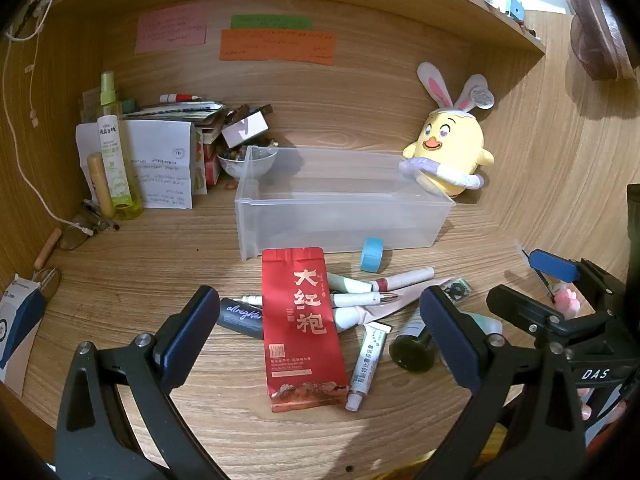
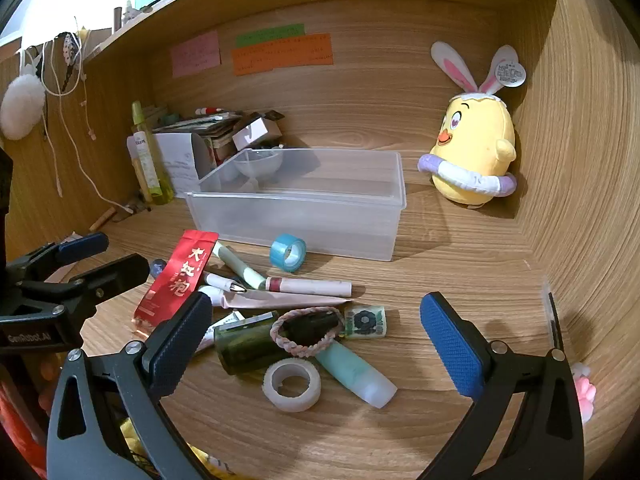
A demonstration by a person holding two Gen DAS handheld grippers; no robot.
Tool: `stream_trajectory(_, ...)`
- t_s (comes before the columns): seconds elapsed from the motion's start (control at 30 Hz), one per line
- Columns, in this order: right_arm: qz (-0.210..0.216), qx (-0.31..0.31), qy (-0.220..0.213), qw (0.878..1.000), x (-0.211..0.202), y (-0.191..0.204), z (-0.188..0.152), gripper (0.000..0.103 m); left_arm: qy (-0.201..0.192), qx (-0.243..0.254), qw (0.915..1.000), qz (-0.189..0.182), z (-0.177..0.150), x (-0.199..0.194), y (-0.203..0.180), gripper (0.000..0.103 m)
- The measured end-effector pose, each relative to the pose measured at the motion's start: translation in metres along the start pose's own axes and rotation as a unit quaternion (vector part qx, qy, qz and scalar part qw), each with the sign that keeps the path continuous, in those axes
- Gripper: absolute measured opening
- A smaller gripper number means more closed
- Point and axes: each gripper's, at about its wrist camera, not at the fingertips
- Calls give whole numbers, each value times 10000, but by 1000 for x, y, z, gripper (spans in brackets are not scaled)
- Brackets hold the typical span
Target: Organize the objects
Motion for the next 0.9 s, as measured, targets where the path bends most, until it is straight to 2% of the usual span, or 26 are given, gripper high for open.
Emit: stream_trajectory(0.9, 74, 61, 33, 9999, 0, 2, -1, 103, 28, -49, 10000, -29, -1, -1, -2, 102)
Point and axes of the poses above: each gripper's, at about its wrist camera, not at the fingertips, and x roughly the way its jaws point, y to its left, z to its top, and after that the axes turned 4 degrees about -y, right-handed
